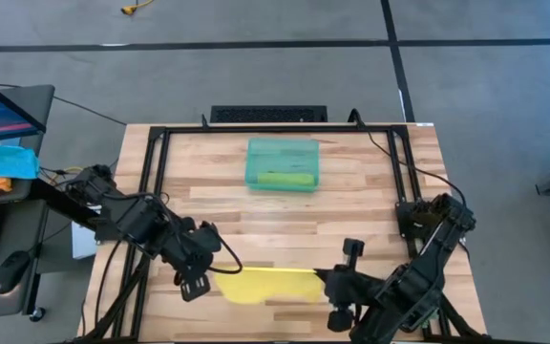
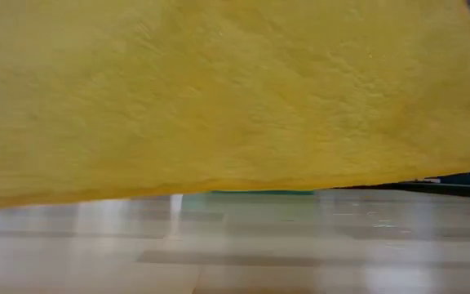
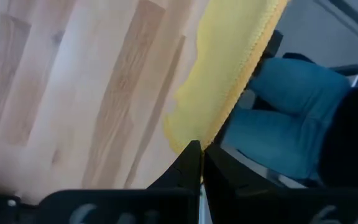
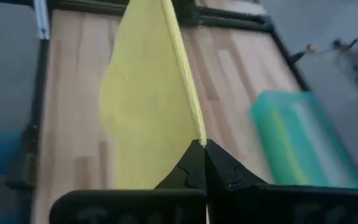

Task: Roll microfiber towels into tight, uniform cylinder then place into a basket
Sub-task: Fold the yellow microfiber towel

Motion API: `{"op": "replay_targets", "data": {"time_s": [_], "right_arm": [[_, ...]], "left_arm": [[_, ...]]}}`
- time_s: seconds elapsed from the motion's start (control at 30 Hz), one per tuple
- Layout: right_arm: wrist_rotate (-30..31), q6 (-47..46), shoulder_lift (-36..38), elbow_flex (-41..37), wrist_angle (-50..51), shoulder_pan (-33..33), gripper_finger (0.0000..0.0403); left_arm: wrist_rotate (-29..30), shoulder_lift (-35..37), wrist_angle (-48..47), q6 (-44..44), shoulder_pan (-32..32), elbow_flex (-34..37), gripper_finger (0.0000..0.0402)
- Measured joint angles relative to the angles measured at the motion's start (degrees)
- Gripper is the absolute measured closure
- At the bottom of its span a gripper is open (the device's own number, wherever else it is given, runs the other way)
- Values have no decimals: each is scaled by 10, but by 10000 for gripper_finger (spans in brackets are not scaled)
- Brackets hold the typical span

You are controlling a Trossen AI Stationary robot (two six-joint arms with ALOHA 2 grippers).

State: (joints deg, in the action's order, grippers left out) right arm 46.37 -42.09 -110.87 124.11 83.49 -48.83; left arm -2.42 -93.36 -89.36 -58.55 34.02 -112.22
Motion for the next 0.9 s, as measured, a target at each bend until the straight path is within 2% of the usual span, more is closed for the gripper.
{"op": "replay_targets", "data": {"time_s": [0.1, 0.2, 0.3, 0.47, 0.57, 0.9], "right_arm": [[-15, -31, 0, -2, 4, 7, 397], [-15, -66, 1, -27, 24, 22, 398], [-14, -124, 0, -56, 65, 37, 399], [-17, -148, -1, -124, 65, 64, 399], [-30, -167, 1, -158, 61, 80, 399], [-44, -185, 0, -289, 20, 119, 400]], "left_arm": [[4, 0, -5, -18, -1, -12, 401], [38, 0, -9, -17, -9, -5, 401], [80, 0, -8, 18, -27, 29, 401], [182, 0, -9, 82, -64, 101, 401], [194, 0, 3, 98, -86, 147, 401], [219, 0, 194, 208, -112, 342, 401]]}}
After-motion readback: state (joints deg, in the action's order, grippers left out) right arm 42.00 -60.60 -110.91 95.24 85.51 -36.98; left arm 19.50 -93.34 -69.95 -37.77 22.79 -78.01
